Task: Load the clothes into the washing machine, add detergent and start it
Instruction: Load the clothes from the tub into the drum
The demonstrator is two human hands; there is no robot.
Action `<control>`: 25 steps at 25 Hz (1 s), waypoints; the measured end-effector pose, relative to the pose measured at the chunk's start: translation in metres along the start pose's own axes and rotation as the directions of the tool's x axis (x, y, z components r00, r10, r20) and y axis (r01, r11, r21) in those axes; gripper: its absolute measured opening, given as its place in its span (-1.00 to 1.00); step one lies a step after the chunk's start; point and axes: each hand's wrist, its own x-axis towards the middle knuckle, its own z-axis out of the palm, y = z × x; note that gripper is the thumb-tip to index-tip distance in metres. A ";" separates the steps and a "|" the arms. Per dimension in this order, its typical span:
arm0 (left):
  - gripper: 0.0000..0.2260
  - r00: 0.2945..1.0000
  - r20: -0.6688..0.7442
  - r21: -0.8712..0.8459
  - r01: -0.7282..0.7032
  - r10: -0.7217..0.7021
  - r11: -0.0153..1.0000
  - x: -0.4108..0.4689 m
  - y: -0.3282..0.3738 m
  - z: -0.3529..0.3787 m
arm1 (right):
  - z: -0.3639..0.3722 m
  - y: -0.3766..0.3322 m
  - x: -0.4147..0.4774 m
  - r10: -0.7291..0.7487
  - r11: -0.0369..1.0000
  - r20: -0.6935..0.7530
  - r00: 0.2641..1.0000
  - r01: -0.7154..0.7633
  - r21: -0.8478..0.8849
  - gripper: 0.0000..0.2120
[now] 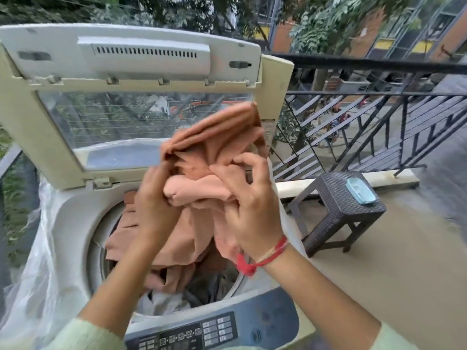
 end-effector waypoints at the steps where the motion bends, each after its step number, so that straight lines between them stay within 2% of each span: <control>1: -0.71 0.998 -0.057 0.164 -0.017 0.027 0.986 0.004 -0.009 -0.028 | 0.014 -0.013 0.002 -0.014 0.999 0.020 1.000 0.014 0.034 -0.63; 2: -0.72 0.998 -0.063 0.317 -0.002 0.023 0.948 0.004 -0.018 -0.052 | 0.028 -0.022 -0.002 -0.016 1.000 0.078 0.997 0.016 0.000 -0.67; 3: -0.70 0.999 0.018 0.446 0.017 -0.027 0.895 -0.001 -0.026 -0.071 | 0.045 -0.026 -0.011 -0.002 0.993 0.196 0.981 0.025 -0.117 -0.72; 4: -0.64 0.960 0.218 0.564 0.022 -0.174 0.825 -0.007 -0.032 -0.085 | 0.062 -0.026 -0.024 0.041 0.966 0.386 0.922 0.062 -0.250 -0.76; 5: -0.57 0.775 0.480 0.670 -0.022 -0.411 0.742 -0.015 -0.034 -0.093 | 0.079 -0.020 -0.041 0.131 0.929 0.588 0.798 0.107 -0.353 -0.77; 6: -0.50 0.427 0.664 0.711 -0.107 -0.614 0.695 -0.025 -0.037 -0.098 | 0.092 -0.012 -0.057 0.244 0.900 0.766 0.595 0.155 -0.407 -0.74; 7: -0.48 0.096 0.729 0.684 -0.125 -0.678 0.718 -0.034 -0.039 -0.099 | 0.101 0.000 -0.071 0.348 0.876 0.864 0.365 0.201 -0.438 -0.68; 8: -0.49 -0.070 0.749 0.653 -0.089 -0.659 0.752 -0.040 -0.041 -0.097 | 0.106 0.014 -0.083 0.441 0.856 0.877 0.191 0.204 -0.475 -0.63; 9: -0.52 -0.045 0.788 0.614 -0.026 -0.614 0.789 -0.041 -0.043 -0.095 | 0.107 0.027 -0.086 0.494 0.852 0.860 0.127 0.128 -0.508 -0.61; 10: -0.49 0.111 0.809 0.579 0.017 -0.577 0.815 -0.038 -0.048 -0.091 | 0.107 0.039 -0.084 0.509 0.858 0.845 0.163 -0.021 -0.513 -0.61; 11: -0.42 0.295 0.783 0.568 0.019 -0.548 0.823 -0.035 -0.055 -0.087 | 0.107 0.048 -0.076 0.524 0.852 0.816 0.243 -0.157 -0.500 -0.61; 12: -0.32 0.438 0.729 0.588 -0.009 -0.525 0.809 -0.031 -0.064 -0.078 | 0.107 0.055 -0.067 0.502 0.864 0.794 0.343 -0.151 -0.481 -0.62; 13: -0.22 0.513 0.679 0.625 -0.030 -0.525 0.780 -0.028 -0.071 -0.067 | 0.108 0.060 -0.060 0.436 0.881 0.781 0.447 -0.032 -0.473 -0.63; 14: -0.09 0.512 0.654 0.669 -0.046 -0.557 0.742 -0.027 -0.078 -0.054 | 0.111 0.065 -0.056 0.362 0.890 0.779 0.511 0.059 -0.452 -0.60; 15: 0.03 0.457 0.648 0.709 -0.070 -0.609 0.702 -0.027 -0.083 -0.039 | 0.119 0.071 -0.056 0.307 0.907 0.800 0.516 0.096 -0.410 -0.46; 16: 0.12 0.374 0.649 0.739 -0.102 -0.662 0.666 -0.032 -0.088 -0.022 | 0.129 0.074 -0.058 0.283 0.923 0.847 0.450 0.112 -0.368 -0.24; 17: 0.17 0.301 0.645 0.759 -0.139 -0.703 0.636 -0.042 -0.096 -0.006 | 0.141 0.078 -0.066 0.293 0.934 0.901 0.319 0.107 -0.342 -0.03; 18: 0.20 0.248 0.641 0.767 -0.176 -0.726 0.617 -0.055 -0.104 0.007 | 0.154 0.082 -0.077 0.314 0.936 0.936 0.157 0.113 -0.333 0.11; 19: 0.25 0.206 0.640 0.768 -0.200 -0.740 0.608 -0.070 -0.115 0.017 | 0.168 0.089 -0.089 0.343 0.933 0.939 0.015 0.108 -0.343 0.19; 20: 0.30 0.168 0.640 0.766 -0.208 -0.750 0.608 -0.084 -0.126 0.024 | 0.182 0.098 -0.102 0.375 0.926 0.924 -0.078 0.082 -0.369 0.23; 21: 0.35 0.134 0.636 0.768 -0.205 -0.760 0.607 -0.096 -0.140 0.031 | 0.196 0.108 -0.114 0.411 0.912 0.901 -0.140 0.051 -0.408 0.25; 23: 0.39 0.107 0.628 0.774 -0.187 -0.771 0.605 -0.115 -0.163 0.040 | 0.219 0.121 -0.138 0.470 0.880 0.860 -0.198 0.030 -0.474 0.28; 25: 0.31 0.143 0.627 0.778 -0.173 -0.766 0.604 -0.130 -0.180 0.049 | 0.236 0.130 -0.161 0.509 0.853 0.832 -0.218 0.004 -0.521 0.30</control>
